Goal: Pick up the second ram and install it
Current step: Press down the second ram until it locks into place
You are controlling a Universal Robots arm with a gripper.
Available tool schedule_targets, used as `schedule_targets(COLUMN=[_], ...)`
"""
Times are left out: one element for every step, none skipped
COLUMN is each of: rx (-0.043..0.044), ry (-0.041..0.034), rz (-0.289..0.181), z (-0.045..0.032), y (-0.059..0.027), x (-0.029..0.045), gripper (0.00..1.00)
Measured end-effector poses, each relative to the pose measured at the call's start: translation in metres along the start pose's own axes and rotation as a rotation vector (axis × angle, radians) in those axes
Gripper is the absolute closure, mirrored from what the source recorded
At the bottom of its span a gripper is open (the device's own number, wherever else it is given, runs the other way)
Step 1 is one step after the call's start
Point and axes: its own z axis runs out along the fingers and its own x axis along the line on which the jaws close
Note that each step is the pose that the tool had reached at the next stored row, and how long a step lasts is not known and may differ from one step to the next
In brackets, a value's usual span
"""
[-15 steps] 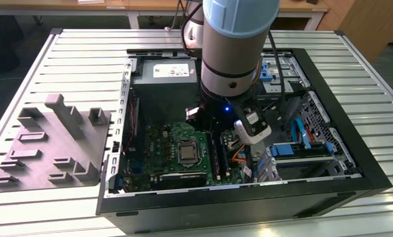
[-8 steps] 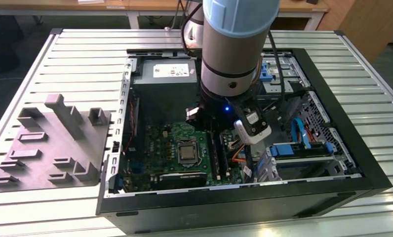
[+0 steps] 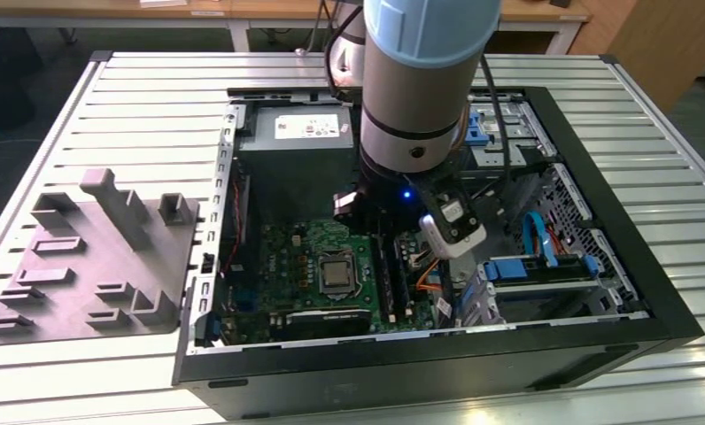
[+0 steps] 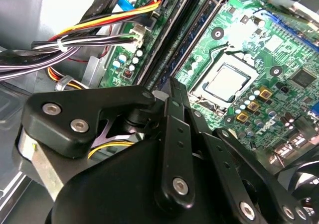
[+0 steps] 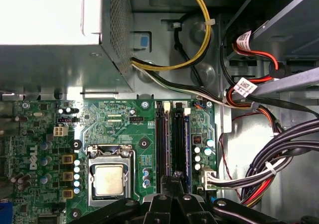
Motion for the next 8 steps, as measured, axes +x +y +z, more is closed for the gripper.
schedule_targets(rx=[-0.0007,-0.0015,-0.0021,-0.0027,-0.0034,-0.0039,-0.0044,-0.0047], ry=[0.0001,0.0,0.0,0.0001,0.0001,0.0001,0.0001,0.0001], rz=[0.0,0.0,0.0,0.0,0.0,0.0,0.0,0.0], z=[0.0005,0.0011,0.0017,0.0022,0.0027,0.0032,0.0037,0.0042], y=[0.0008,0.0019,0.0031,0.0043,0.0055,0.0068,0.0083,0.0101], x=[0.0001,0.0001,0.0001,0.0002,0.0002,0.0003,0.0003,0.0004], gripper=[0.9,0.9,0.9,0.9,0.9,0.9,0.9,0.9])
